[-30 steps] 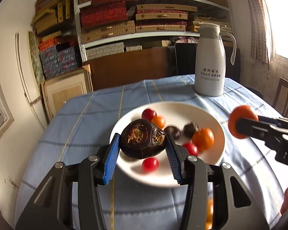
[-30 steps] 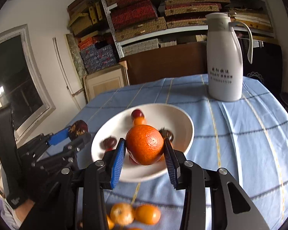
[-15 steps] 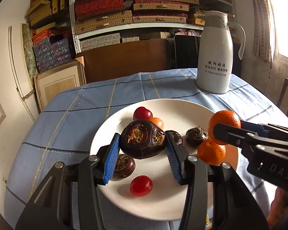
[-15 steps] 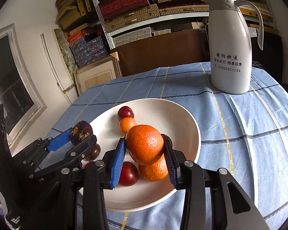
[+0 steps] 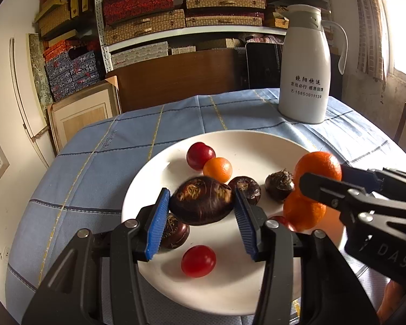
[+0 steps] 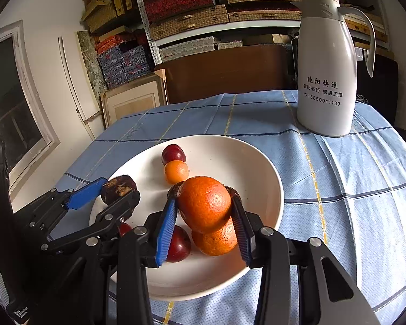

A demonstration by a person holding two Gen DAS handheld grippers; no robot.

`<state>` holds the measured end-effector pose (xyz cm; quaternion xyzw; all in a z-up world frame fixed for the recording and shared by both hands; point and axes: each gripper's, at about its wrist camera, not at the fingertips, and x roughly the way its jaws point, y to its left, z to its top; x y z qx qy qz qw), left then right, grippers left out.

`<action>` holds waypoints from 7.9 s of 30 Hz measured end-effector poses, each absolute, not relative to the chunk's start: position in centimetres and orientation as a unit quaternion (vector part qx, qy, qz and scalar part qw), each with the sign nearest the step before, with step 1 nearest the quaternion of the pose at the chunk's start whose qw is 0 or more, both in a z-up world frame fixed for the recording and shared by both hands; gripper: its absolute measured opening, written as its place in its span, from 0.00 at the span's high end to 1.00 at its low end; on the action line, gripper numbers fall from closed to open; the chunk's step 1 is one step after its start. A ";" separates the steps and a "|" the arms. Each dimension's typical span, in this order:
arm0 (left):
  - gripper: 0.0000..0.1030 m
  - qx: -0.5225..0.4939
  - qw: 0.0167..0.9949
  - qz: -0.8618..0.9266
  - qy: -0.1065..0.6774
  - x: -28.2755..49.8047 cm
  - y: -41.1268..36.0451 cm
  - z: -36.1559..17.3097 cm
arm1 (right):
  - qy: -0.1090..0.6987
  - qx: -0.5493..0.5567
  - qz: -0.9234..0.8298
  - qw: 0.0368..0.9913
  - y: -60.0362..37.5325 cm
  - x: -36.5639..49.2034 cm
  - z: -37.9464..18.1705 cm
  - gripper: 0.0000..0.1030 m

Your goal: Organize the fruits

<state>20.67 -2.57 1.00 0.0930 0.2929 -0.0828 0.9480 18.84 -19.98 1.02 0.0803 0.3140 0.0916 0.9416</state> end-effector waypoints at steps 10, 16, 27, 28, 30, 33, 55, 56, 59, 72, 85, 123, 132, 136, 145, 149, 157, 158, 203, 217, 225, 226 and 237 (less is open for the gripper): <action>0.19 0.100 0.954 -0.058 0.277 20.3 -2.1 1.0 | 0.280 0.081 0.074 0.954 -20.6 17.8 2.0 0.37; 0.16 0.102 0.955 -0.050 0.273 19.8 -1.7 1.1 | 0.279 0.090 0.072 0.953 -21.4 17.5 2.0 0.34; 0.14 0.104 0.959 -0.042 0.259 17.6 -0.9 1.8 | 0.271 0.085 0.075 0.956 -21.3 15.4 1.9 0.33; 0.14 0.102 0.960 -0.041 0.258 17.2 -0.7 1.9 | 0.269 0.083 0.075 0.957 -21.3 15.0 1.9 0.33; 0.14 0.097 0.961 -0.038 0.256 16.6 -0.4 2.0 | 0.266 0.082 0.074 0.958 -21.3 14.2 1.9 0.32; 0.10 0.088 0.962 -0.035 0.256 15.5 0.3 1.8 | 0.261 0.092 0.070 0.958 -21.8 12.8 1.8 0.27; 0.05 0.153 0.900 -0.172 0.369 0.8 0.6 -2.2 | 0.293 0.195 0.084 0.932 -26.1 4.6 -1.8 0.12; 0.05 0.156 0.894 -0.174 0.383 1.2 0.4 -2.6 | 0.294 0.196 0.084 0.932 -26.1 4.6 -1.8 0.12; 0.05 0.145 0.882 -0.186 0.408 2.0 0.3 -3.1 | 0.298 0.195 0.085 0.931 -26.1 4.6 -1.9 0.12; 0.60 0.114 0.879 -0.161 0.434 7.3 2.1 -3.8 | 0.303 0.197 0.082 0.929 -26.2 4.9 -2.3 0.12; 0.27 0.028 0.896 -0.113 0.429 11.5 3.6 -3.9 | 0.349 0.144 0.085 0.922 -24.3 6.1 -3.3 0.28; 0.60 0.045 0.896 -0.121 0.424 10.5 3.3 -3.8 | 0.406 0.115 0.176 0.889 -20.0 8.2 -4.6 0.63; 0.60 0.053 0.936 -0.078 0.340 9.3 3.6 -0.9 | 0.360 0.122 0.153 0.912 -21.2 7.0 -3.1 0.63; 0.60 0.061 0.947 -0.069 0.309 10.3 2.9 0.9 | 0.321 0.110 0.138 0.930 -21.3 7.4 -0.8 0.63; 0.60 0.084 0.951 -0.069 0.290 15.6 0.2 2.6 | 0.288 0.077 0.121 0.947 -19.5 13.5 3.0 0.63; 0.60 0.087 0.949 -0.073 0.294 17.8 -0.7 2.0 | 0.293 0.075 0.110 0.947 -19.3 16.0 2.7 0.63; 0.32 0.085 0.953 -0.063 0.284 18.0 -0.3 1.3 | 0.296 0.102 0.105 0.944 -20.9 15.9 1.6 0.55; 0.31 0.083 0.954 -0.062 0.282 17.6 -0.1 1.4 | 0.294 0.106 0.107 0.944 -21.1 15.4 1.7 0.55; 0.65 0.138 0.878 -0.226 0.398 5.5 -2.4 -3.3 | 0.418 0.133 0.213 0.873 -20.6 4.2 -4.3 0.64; 0.64 0.109 0.918 -0.140 0.355 15.8 -0.3 1.4 | 0.332 0.066 0.163 0.927 -17.2 13.4 2.5 0.64; 0.34 0.090 0.923 -0.135 0.350 18.6 0.0 0.3 | 0.321 0.100 0.152 0.929 -19.4 16.6 1.8 0.52; 0.34 0.095 0.923 -0.134 0.349 18.4 0.0 0.2 | 0.321 0.104 0.152 0.929 -19.6 16.4 1.9 0.52; 0.26 0.101 0.921 -0.169 0.336 10.9 -1.0 0.0 | 0.326 0.106 0.177 0.923 -21.6 7.0 0.4 0.47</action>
